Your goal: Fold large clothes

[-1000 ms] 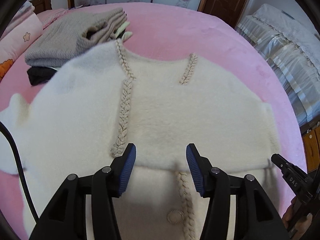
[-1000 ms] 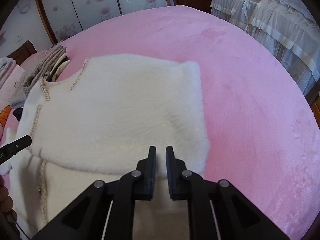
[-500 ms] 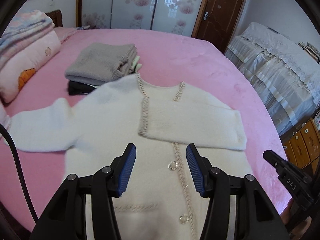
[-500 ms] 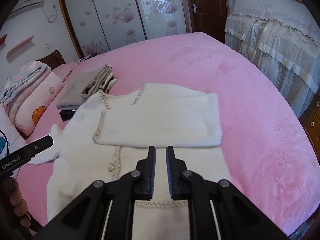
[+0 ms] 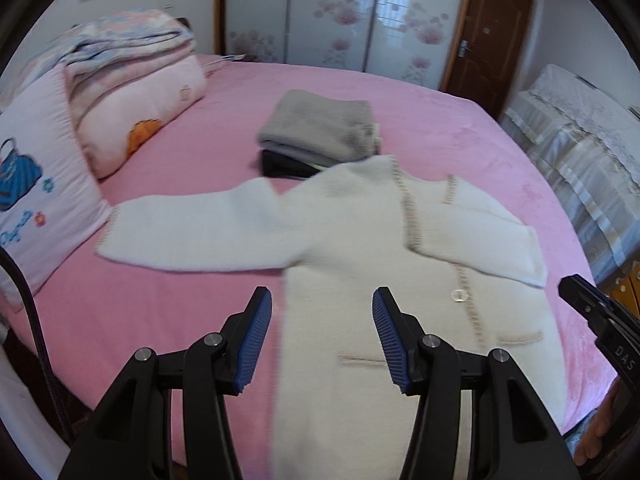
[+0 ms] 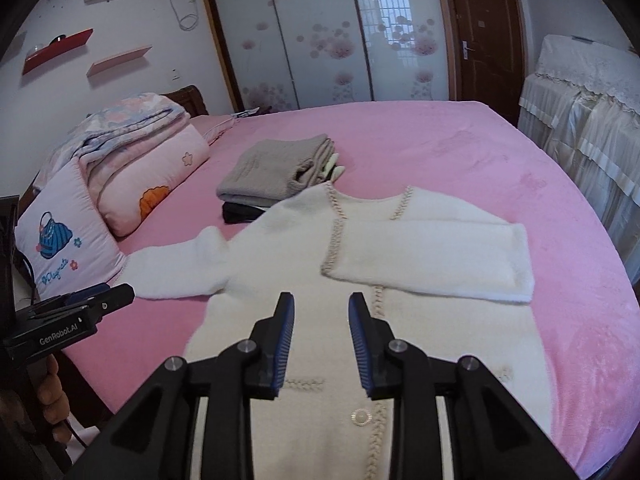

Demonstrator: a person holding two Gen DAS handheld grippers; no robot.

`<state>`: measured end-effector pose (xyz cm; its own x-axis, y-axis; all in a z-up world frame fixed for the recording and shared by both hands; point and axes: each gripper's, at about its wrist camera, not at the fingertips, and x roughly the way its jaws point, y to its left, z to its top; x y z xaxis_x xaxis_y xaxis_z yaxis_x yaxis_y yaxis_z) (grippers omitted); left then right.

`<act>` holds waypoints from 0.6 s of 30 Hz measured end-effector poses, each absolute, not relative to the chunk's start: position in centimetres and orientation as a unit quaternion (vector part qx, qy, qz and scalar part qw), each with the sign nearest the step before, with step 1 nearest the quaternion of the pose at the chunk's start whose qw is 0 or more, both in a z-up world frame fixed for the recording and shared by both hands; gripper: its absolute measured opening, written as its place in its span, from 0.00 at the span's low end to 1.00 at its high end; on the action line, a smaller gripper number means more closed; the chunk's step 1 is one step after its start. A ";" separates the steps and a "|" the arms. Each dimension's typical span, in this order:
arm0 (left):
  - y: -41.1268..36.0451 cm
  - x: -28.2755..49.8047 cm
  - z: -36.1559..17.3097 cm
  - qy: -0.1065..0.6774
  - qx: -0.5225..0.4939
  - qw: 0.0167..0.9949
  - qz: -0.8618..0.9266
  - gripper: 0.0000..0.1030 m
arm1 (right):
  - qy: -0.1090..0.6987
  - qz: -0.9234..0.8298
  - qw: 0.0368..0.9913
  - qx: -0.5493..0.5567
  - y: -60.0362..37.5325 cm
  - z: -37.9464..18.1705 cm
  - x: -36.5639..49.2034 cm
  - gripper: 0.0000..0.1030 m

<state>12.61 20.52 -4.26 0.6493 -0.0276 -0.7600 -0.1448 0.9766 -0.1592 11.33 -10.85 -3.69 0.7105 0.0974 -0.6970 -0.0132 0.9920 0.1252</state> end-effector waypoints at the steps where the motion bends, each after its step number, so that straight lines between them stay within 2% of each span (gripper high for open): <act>1: 22.1 12.4 -4.6 0.418 -0.106 0.901 0.043 0.50 | 0.380 0.035 0.923 0.050 -9.6 -3.9 11.7 0.27; 8: 32.8 12.5 -9.0 0.442 -0.157 0.878 0.090 0.50 | 0.399 0.071 0.914 0.024 -1.7 -6.6 14.7 0.27; 18: 43.9 17.2 -19.2 0.499 -0.241 0.826 0.106 0.50 | 0.445 0.090 0.891 0.013 5.5 -13.0 20.7 0.27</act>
<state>17.17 43.86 -19.15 0.4797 -0.0646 -0.8751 -0.4160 0.8613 -0.2916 20.68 5.48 -13.01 0.5876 0.1716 -0.7907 -0.1477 0.9836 0.1037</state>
